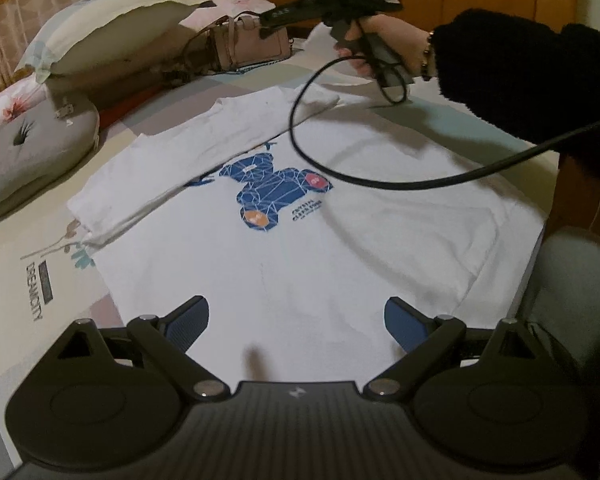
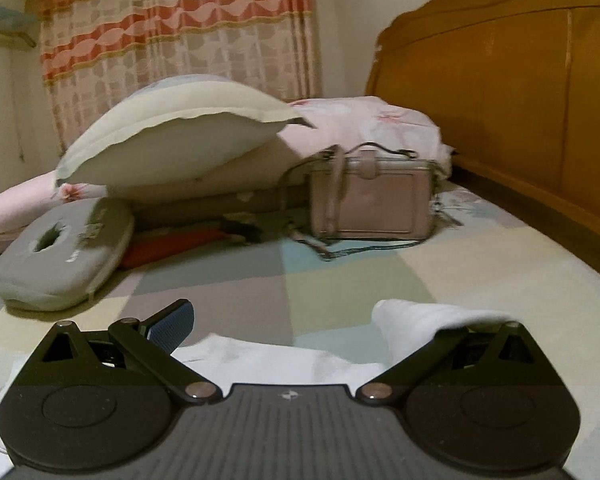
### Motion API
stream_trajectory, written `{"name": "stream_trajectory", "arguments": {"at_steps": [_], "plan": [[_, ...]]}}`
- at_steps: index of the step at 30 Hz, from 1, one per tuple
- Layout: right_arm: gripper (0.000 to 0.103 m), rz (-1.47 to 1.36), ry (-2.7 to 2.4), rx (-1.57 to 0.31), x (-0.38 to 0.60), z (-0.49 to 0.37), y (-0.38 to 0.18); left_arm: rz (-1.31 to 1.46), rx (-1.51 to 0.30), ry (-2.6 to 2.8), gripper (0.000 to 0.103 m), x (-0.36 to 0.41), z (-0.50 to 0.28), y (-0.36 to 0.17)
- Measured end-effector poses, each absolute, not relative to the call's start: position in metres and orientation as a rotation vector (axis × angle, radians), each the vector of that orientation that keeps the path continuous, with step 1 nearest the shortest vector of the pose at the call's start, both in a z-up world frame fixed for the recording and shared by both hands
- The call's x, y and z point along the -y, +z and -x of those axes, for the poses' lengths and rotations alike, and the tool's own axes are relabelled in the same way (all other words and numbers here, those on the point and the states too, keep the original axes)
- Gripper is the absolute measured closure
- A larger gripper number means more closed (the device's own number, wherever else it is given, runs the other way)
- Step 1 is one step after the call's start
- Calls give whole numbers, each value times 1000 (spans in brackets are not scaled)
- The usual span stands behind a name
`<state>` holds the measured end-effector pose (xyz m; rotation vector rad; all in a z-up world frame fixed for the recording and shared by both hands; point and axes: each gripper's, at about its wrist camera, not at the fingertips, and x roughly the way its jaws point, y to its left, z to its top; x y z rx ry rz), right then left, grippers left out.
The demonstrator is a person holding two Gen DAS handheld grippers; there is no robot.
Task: Fold clothes
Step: 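Carry the sleeve across the sweatshirt body with the right tool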
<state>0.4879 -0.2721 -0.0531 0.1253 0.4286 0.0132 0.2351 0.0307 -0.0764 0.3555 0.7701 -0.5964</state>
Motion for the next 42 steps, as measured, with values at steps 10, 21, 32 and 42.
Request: {"name": "stream_trajectory", "arguments": {"at_steps": [10, 21, 32, 42], "plan": [[0, -75, 105, -432, 213, -504, -55, -374, -806, -607, 8, -38, -220, -83], [0, -67, 195, -443, 159, -517, -58, -351, -818, -593, 8, -47, -209, -83], [0, -18, 309, -460, 99, -519, -61, -349, -821, -592, 8, -53, -200, -83], [0, 49, 423, -481, 47, -507, -69, -326, -821, -601, 8, -59, -195, -84]]}}
